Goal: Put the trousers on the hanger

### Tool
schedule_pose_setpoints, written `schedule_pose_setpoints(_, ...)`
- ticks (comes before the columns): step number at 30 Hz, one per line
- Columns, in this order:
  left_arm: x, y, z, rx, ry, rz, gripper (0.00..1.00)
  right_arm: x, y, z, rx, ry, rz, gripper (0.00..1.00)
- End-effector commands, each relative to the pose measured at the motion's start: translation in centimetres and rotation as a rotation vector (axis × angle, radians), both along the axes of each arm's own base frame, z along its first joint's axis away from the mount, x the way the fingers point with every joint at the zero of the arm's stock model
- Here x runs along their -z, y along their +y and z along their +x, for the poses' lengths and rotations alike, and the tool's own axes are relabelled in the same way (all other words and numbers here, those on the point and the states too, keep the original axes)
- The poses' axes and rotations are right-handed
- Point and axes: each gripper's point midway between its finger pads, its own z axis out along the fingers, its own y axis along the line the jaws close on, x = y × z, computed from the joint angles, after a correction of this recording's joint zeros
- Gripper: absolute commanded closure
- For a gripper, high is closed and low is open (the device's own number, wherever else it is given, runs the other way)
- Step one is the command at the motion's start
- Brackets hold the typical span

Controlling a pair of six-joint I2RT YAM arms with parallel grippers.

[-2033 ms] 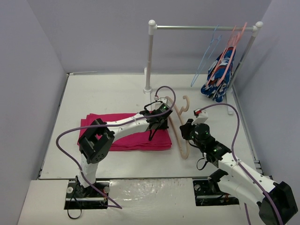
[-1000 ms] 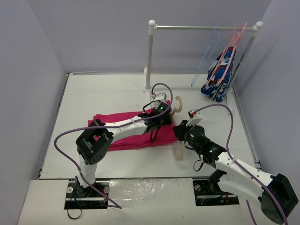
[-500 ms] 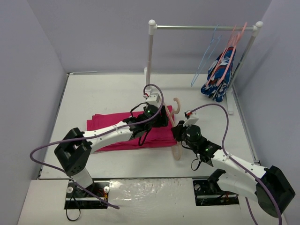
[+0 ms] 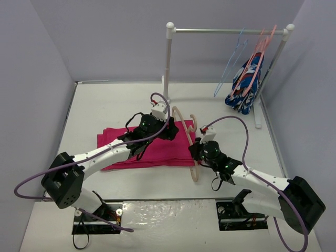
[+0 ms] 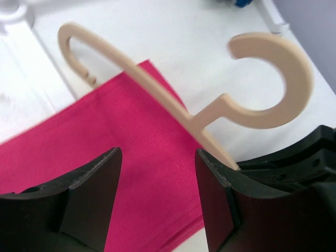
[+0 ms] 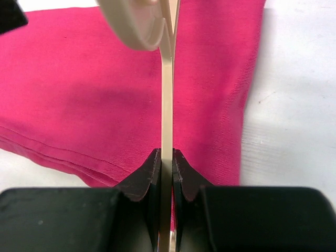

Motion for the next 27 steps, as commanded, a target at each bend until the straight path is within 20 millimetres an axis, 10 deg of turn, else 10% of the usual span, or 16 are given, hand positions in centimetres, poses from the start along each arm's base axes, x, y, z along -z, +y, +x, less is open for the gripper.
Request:
schedule_pose_setpoints(1, -6.5, -4.4, -0.3, 0.297, -0.310, -0.066, 0.45, -3.6, 2.5, 1.1, -0.047, -0.088, 0.082, 1.00)
schedule_pose_setpoints(27, -2.5, -8.6, 1.5, 0.523, -0.509, 0.034, 0.36, -5.8, 3.3, 0.6, -0.075, -0.112, 0.129, 1.00)
